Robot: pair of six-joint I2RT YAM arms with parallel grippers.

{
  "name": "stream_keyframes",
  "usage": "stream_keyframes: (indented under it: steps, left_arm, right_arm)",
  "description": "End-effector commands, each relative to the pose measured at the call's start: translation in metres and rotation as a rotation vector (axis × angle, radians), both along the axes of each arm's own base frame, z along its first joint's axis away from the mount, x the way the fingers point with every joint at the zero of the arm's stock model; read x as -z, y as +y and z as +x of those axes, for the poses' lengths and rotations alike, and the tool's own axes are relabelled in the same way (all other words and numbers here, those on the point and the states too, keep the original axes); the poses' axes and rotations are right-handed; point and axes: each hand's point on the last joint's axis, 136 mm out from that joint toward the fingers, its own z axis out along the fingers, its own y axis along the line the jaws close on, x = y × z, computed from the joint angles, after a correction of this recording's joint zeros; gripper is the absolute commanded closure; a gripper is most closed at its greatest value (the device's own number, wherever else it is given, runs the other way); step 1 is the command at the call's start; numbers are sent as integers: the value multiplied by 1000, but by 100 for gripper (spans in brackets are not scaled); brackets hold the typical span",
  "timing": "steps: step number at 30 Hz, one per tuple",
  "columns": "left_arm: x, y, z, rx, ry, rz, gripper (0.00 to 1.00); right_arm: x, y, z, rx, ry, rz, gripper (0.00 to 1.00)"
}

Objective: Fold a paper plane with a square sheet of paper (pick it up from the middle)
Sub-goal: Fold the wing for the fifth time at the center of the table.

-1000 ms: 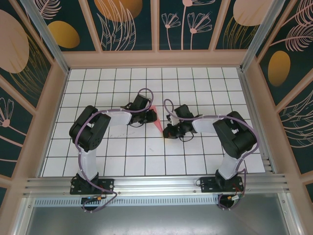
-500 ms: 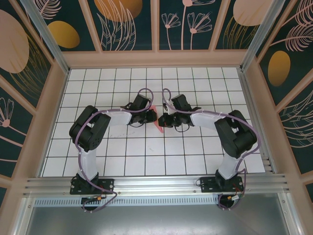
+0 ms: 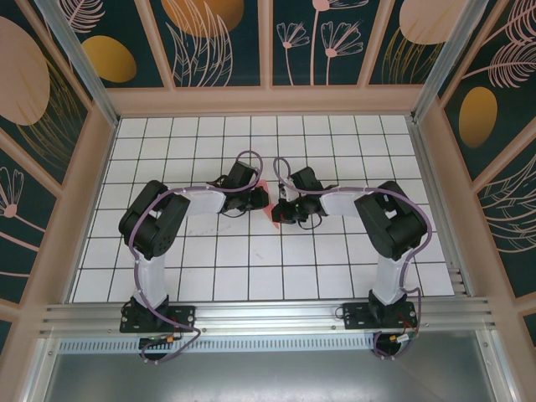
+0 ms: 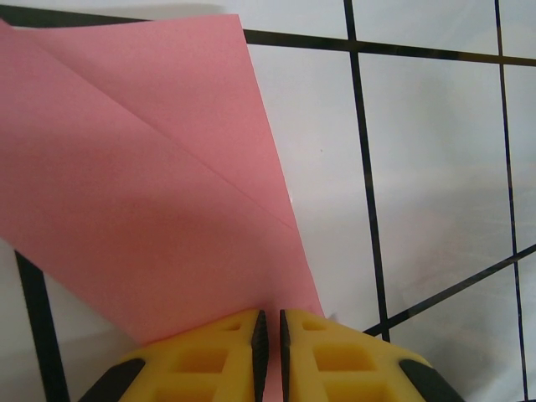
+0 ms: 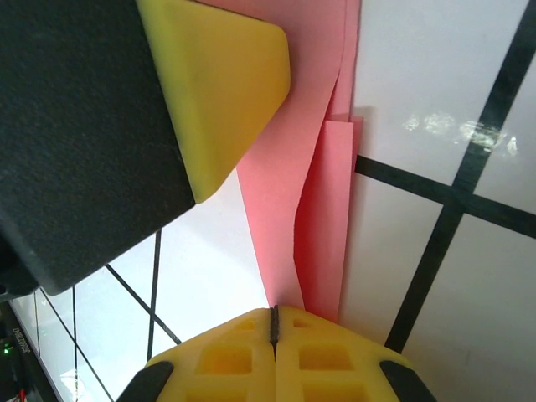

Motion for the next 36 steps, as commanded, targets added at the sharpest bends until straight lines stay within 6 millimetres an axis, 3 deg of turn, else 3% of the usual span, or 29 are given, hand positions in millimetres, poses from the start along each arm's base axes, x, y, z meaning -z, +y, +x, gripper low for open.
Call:
stream_keyframes:
  steps: [1,10,13,17,21,25,36]
  left_arm:
    - [28,27,-6,-52,60,122,83]
    - [9,19,6,-52,21,95,83]
    - [-11,11,8,-44,-12,34,81]
    - [-45,1,-4,-25,-73,-128,76]
    - [-60,-1,-21,-14,-88,-243,75]
    - [-57,-5,-33,-1,-60,-307,78]
    - [-19,-23,-42,36,24,-245,84]
  right_arm:
    - [13,-8,-15,-19,55,-38,100]
    - [18,-21,-27,0,74,-77,100]
    - [21,-22,-26,9,79,-82,100]
    - [24,-23,-23,25,86,-86,100]
    - [28,-24,-23,33,98,-92,100]
    - [31,-24,-24,35,110,-97,100]
    - [35,-25,-24,39,122,-106,100]
